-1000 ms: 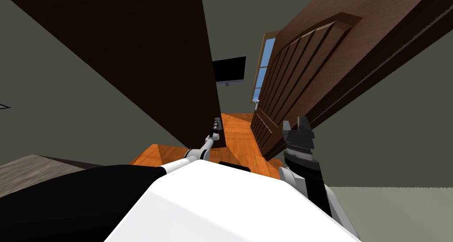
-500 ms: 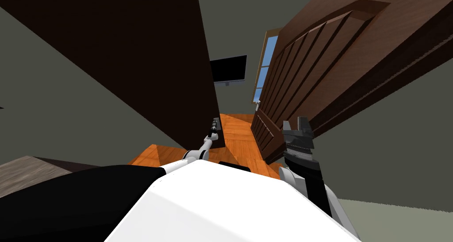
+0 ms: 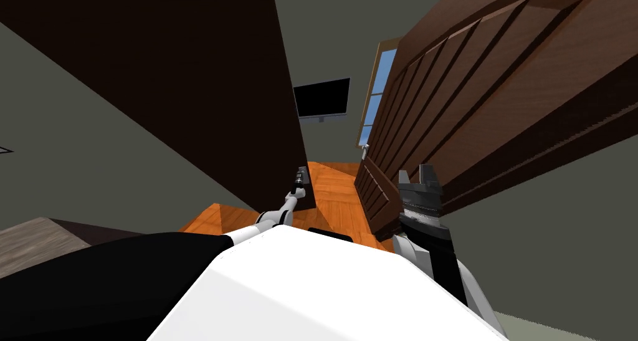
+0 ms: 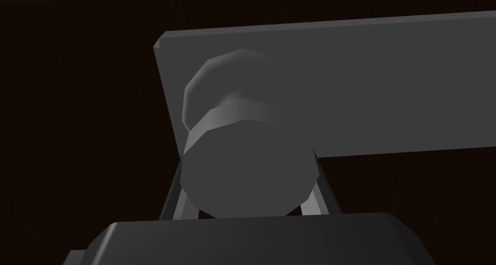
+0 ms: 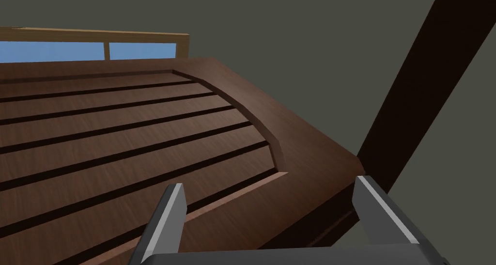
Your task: Push the door open
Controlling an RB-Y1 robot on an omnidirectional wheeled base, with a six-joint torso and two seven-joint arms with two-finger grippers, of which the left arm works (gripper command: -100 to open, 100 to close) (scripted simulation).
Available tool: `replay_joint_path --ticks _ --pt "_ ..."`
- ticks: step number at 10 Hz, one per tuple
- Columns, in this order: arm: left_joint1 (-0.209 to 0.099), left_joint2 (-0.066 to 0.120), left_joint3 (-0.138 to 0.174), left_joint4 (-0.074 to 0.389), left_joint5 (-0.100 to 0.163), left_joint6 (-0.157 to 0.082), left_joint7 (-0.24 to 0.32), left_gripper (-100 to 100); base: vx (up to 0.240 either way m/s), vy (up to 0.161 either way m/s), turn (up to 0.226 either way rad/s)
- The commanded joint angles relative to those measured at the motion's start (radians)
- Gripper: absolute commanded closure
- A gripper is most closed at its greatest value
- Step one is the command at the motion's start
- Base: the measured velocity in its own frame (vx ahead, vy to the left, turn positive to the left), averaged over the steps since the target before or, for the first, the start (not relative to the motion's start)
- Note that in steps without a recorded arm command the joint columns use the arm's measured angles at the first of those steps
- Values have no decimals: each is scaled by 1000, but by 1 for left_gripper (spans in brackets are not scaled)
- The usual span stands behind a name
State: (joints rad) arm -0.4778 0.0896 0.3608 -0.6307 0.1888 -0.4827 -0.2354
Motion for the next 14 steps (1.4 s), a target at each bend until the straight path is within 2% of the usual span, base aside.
replay_joint_path --ticks 1,5,6,13,14 --pt "-9 21 27 3 10 -7 -7 100 213 -103 87" --pt "-4 31 71 3 28 -9 -24 100 186 -83 69" --pt "-4 31 71 3 28 -9 -24 100 120 -51 32" --pt "4 42 134 3 53 -13 -48 100 185 -74 61" --pt "15 43 135 -8 52 -5 -49 100 89 -10 48"
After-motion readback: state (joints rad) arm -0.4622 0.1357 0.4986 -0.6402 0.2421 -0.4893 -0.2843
